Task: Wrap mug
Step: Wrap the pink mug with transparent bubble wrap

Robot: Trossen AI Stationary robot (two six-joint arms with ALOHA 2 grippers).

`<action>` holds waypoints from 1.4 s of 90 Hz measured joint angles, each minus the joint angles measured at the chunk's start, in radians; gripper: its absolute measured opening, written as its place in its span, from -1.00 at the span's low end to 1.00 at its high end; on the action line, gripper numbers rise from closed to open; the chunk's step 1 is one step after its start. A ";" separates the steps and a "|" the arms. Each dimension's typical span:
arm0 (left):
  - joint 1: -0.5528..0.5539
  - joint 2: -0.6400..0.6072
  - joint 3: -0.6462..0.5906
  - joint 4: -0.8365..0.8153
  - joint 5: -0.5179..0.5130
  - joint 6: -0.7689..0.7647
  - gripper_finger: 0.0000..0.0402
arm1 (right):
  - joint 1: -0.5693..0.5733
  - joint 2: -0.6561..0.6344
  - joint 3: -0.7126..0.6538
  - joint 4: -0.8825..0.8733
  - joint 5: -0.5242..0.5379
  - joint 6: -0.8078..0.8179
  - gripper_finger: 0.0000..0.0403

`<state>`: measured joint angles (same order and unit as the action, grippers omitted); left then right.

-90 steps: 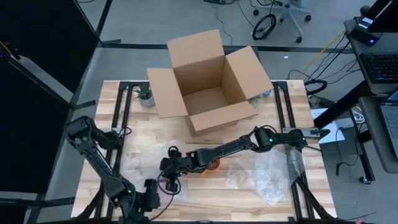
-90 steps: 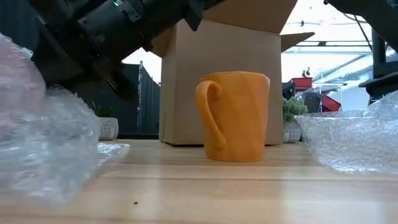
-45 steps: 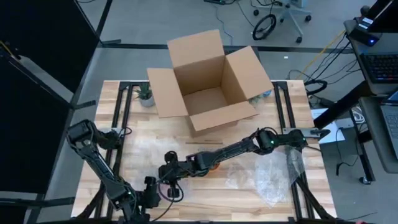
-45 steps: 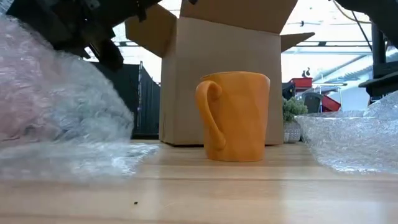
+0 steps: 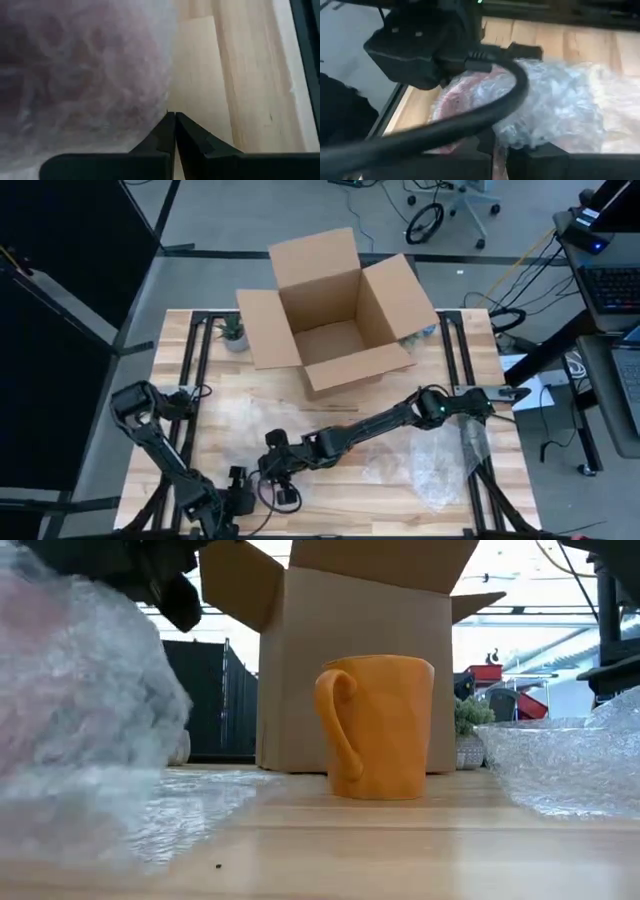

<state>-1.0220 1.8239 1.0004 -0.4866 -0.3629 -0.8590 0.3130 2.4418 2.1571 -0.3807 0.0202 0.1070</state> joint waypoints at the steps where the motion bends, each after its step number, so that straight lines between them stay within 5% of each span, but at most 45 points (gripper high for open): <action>1: 0.001 0.000 0.000 0.000 0.000 0.000 -1.00 | 0.000 0.000 0.000 -0.003 0.000 0.000 -0.98; 15: 0.000 -0.013 0.001 -0.019 0.002 -0.029 -1.00 | -0.001 0.002 0.000 -0.015 0.007 0.000 -0.88; 55: -0.077 -0.164 0.148 -0.339 -0.100 -0.146 -1.00 | 0.027 0.002 -0.002 0.038 0.016 -0.149 -0.12; 71: -0.079 -0.237 0.157 -0.368 -0.204 -0.156 -1.00 | 0.032 0.003 -0.002 0.036 0.100 -0.164 -0.06; 108: -0.065 -0.350 0.158 -0.359 -0.256 -0.156 -1.00 | 0.030 -0.030 -0.003 -0.030 0.112 -0.146 -0.05; 126: 0.010 -0.302 0.158 -0.333 -0.186 -0.089 -1.00 | 0.030 -0.064 -0.003 -0.127 0.109 -0.102 -0.05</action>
<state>-1.0116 1.5220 1.1580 -0.8197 -0.5488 -0.9485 0.3431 2.3776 2.1544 -0.5077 0.1297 0.0047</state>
